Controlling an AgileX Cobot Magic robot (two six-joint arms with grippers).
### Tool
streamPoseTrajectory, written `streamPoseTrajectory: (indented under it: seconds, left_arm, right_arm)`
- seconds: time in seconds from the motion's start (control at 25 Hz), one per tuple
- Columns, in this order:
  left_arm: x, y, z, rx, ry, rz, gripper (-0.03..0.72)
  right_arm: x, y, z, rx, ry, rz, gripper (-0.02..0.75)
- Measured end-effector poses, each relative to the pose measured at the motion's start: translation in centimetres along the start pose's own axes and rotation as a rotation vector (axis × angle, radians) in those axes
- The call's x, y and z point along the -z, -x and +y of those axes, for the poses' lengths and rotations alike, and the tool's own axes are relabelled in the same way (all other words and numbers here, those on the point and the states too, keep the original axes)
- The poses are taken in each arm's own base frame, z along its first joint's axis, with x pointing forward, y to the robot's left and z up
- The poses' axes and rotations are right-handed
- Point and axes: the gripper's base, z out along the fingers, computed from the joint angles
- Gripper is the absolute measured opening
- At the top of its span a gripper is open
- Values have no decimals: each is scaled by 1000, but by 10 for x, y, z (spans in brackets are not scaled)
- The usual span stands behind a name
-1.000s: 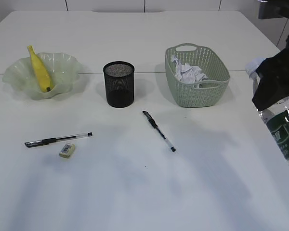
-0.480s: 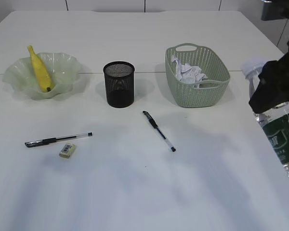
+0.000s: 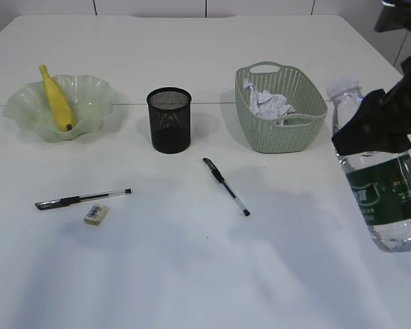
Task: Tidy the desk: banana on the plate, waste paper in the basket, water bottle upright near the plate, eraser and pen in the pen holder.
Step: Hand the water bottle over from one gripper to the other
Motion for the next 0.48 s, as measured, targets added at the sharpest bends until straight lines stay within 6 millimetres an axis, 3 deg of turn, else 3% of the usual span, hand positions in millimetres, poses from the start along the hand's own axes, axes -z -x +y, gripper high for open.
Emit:
streamPoseTrajectory:
  seconds: [0.32, 0.48]
  left_arm:
    - [0, 0, -1, -13, -9, -5, 319]
    - [1, 4, -11, -65, -117, -50, 319]
  right_arm:
    - [0, 4, 1, 1, 9, -49, 398]
    - [0, 7, 7, 15, 77, -80, 398]
